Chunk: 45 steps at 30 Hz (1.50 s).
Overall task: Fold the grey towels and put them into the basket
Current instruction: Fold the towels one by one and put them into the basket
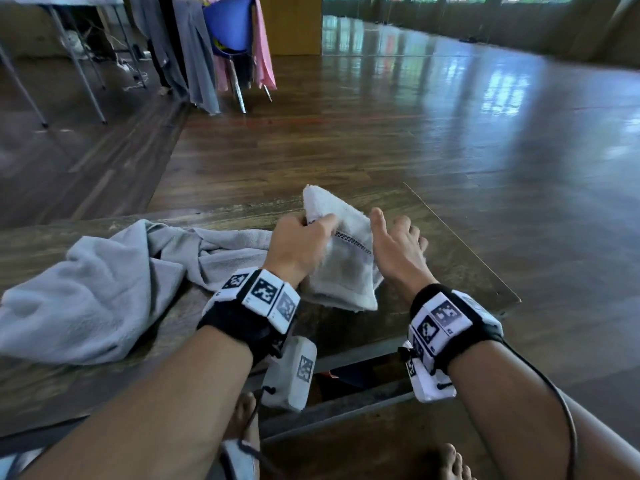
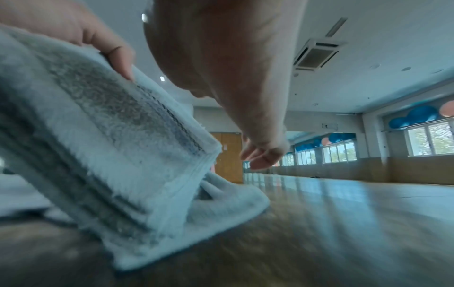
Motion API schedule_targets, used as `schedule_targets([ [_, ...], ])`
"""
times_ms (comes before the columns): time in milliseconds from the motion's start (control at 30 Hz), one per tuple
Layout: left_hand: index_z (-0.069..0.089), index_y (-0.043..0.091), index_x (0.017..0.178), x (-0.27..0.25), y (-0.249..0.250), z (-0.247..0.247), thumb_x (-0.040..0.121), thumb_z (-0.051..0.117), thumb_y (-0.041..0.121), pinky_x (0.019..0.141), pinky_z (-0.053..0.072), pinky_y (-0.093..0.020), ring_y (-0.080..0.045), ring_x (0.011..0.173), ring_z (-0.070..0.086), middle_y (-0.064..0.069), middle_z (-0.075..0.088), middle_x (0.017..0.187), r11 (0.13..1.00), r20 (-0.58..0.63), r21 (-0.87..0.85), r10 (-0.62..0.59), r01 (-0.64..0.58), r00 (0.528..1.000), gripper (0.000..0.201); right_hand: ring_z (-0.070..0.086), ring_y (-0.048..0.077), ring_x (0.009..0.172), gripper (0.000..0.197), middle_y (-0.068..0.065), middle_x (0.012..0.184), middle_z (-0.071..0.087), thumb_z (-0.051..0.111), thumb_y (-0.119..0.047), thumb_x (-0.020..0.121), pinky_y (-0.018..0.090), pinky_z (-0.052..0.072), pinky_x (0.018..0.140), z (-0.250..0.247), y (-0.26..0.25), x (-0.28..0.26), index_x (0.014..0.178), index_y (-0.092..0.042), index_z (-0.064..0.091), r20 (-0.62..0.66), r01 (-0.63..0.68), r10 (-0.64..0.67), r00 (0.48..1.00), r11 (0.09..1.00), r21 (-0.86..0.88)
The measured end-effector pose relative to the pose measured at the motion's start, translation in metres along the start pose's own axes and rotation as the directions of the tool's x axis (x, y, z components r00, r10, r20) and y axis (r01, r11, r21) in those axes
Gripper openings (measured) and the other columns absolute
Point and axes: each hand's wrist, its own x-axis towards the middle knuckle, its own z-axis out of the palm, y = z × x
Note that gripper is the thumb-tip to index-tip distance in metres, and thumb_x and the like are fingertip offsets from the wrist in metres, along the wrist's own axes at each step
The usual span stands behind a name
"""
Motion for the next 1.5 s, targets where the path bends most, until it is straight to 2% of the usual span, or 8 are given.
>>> schedule_targets([
  [267, 0.059, 0.022, 0.051, -0.058, 0.038, -0.149, 0.076, 0.060, 0.030, 0.061, 0.040, -0.029, -0.015, 0.056, 0.055, 0.004, 0.059, 0.059, 0.998, 0.023, -0.057, -0.032, 0.034, 0.999, 0.027, 0.051, 0.029, 0.134, 0.122, 0.004, 0.148, 0.052, 0.031, -0.102, 0.061, 0.052, 0.043, 0.110, 0.042, -0.094, -0.063, 0.151, -0.022, 0.041, 0.267, 0.015, -0.124, 0.956, 0.926, 0.378],
  [467, 0.055, 0.020, 0.070, -0.150, 0.029, -0.273, 0.081, 0.059, 0.028, 0.067, 0.042, -0.032, -0.023, 0.068, 0.054, -0.009, 0.056, 0.078, 0.985, -0.150, -0.144, -0.121, 0.100, 0.981, 0.014, 0.070, 0.023, 0.075, 0.050, 0.012, 0.098, 0.076, 0.066, -0.049, 0.091, 0.034, 0.056, 0.060, 0.089, -0.164, -0.140, 0.116, -0.005, 0.069, 0.610, 0.038, -0.318, 0.726, 0.904, 0.427],
  [600, 0.066, 0.017, 0.090, -0.206, 0.002, -0.332, 0.090, 0.059, 0.023, 0.062, 0.046, -0.026, -0.022, 0.071, 0.059, -0.006, 0.063, 0.081, 0.955, -0.322, -0.291, -0.156, 0.059, 0.934, 0.009, 0.075, 0.019, 0.081, 0.024, 0.002, 0.088, 0.079, 0.075, -0.035, 0.089, 0.045, 0.063, 0.074, 0.108, -0.232, -0.179, 0.091, -0.012, 0.075, 0.615, 0.398, -0.476, 0.629, 0.877, 0.271],
  [833, 0.064, 0.015, 0.118, -0.302, -0.098, -0.386, 0.095, 0.064, 0.029, 0.070, 0.062, -0.049, -0.024, 0.083, 0.071, -0.011, 0.074, 0.109, 0.899, -0.555, -0.428, -0.342, 0.093, 0.758, 0.027, 0.075, 0.013, 0.070, 0.025, -0.004, 0.075, 0.077, 0.083, -0.038, 0.081, 0.021, 0.058, 0.053, 0.200, -0.304, -0.257, 0.086, -0.016, 0.074, 0.779, 0.613, -0.434, 0.451, 0.786, 0.083],
  [1033, 0.066, 0.013, 0.106, -0.360, -0.223, -0.367, 0.094, 0.064, 0.030, 0.074, 0.058, -0.046, -0.021, 0.080, 0.068, -0.008, 0.074, 0.101, 0.783, -0.592, -0.512, -0.620, 0.354, 0.515, 0.021, 0.061, 0.018, 0.078, 0.033, 0.001, 0.091, 0.062, 0.080, -0.036, 0.083, 0.026, 0.042, 0.054, 0.328, -0.249, -0.319, 0.093, -0.016, 0.056, 0.893, 0.708, -0.267, 0.361, 0.703, -0.076],
  [1167, 0.062, 0.003, 0.106, -0.396, -0.306, -0.329, 0.087, 0.071, 0.020, 0.055, 0.049, -0.021, -0.005, 0.068, 0.069, -0.014, 0.074, 0.099, 0.667, -0.531, -0.517, -0.741, 0.536, 0.411, 0.026, 0.062, 0.030, 0.118, 0.038, 0.014, 0.126, 0.066, 0.071, -0.020, 0.087, 0.028, 0.046, 0.084, 0.390, -0.151, -0.355, 0.122, -0.012, 0.061, 0.936, 0.643, -0.081, 0.343, 0.746, -0.171],
  [1300, 0.027, 0.003, 0.121, -0.419, -0.367, -0.289, 0.084, 0.070, 0.015, 0.081, 0.052, -0.030, -0.016, 0.088, 0.060, -0.006, 0.058, 0.102, 0.530, -0.421, -0.423, -0.833, 0.735, 0.358, 0.058, 0.056, 0.030, 0.127, 0.039, 0.012, 0.136, 0.059, 0.060, -0.015, 0.093, 0.029, 0.046, 0.096, 0.417, -0.060, -0.379, 0.131, -0.011, 0.052, 0.939, 0.619, 0.103, 0.329, 0.727, -0.297],
  [1500, 0.054, 0.016, 0.072, -0.422, -0.412, -0.258, 0.085, 0.051, -0.001, 0.088, 0.047, -0.031, -0.031, 0.099, 0.064, -0.010, 0.066, 0.090, 0.386, -0.412, -0.389, -0.885, 0.836, 0.217, 0.022, 0.059, 0.028, 0.121, 0.049, 0.014, 0.130, 0.061, 0.062, -0.009, 0.094, 0.032, 0.047, 0.096, 0.433, -0.004, -0.364, 0.138, -0.006, 0.039, 0.936, 0.526, 0.217, 0.277, 0.781, -0.337],
])
